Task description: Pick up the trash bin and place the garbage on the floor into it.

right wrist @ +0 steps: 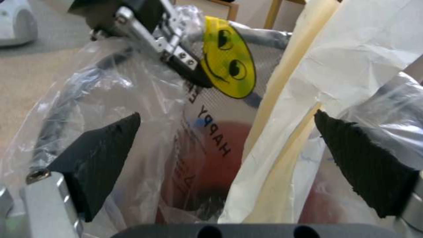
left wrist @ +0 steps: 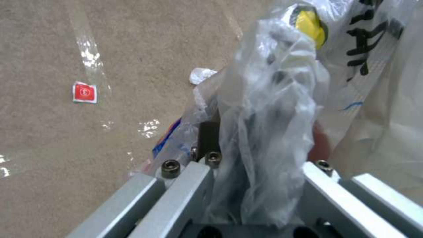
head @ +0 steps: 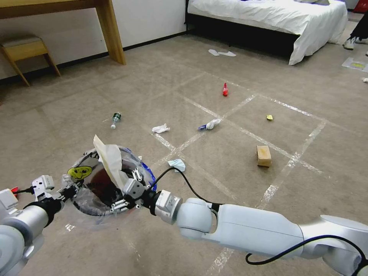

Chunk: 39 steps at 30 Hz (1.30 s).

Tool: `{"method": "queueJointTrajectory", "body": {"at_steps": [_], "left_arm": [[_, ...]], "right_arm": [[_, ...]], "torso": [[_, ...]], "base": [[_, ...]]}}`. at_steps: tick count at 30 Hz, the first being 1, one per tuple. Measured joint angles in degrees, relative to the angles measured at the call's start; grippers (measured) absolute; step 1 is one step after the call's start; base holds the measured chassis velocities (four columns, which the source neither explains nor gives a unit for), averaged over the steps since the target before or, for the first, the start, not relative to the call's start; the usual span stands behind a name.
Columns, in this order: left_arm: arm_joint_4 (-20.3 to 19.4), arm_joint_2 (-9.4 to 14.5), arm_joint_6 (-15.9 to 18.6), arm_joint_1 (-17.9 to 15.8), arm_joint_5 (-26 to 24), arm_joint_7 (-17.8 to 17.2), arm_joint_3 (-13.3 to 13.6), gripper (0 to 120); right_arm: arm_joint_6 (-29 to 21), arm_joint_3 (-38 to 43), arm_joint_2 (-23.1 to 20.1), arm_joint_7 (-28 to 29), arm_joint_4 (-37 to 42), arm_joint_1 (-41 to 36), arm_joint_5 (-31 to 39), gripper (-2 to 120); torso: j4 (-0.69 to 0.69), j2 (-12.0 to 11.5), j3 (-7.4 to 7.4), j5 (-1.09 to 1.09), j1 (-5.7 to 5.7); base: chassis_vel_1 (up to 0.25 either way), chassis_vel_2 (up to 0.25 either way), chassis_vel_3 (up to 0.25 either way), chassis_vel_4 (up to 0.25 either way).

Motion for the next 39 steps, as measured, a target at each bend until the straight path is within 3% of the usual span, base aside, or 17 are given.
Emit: {"method": "queueJointTrajectory", "body": {"at_steps": [17,39], "left_arm": [[-0.21,-0.87,0.0,0.15,0.36,0.11,0.0,1],[-1.32,-1.46,-0.02,1.04,0.73,0.44,-1.2,1]], "right_arm": [[-2.41,-1.7,0.33,1.9,0.87,2.47,-0.38,100],[-7.03,2.36,-2.63,4.29,3.47,7.02,-1.95,100]], "torso": [[0.0,0.0,0.0,0.0,0.0],[0.0,0.0,0.0,0.0,0.0]], "base": [[0.0,0.0,0.0,0.0],[0.0,0.0,0.0,0.0]]}}
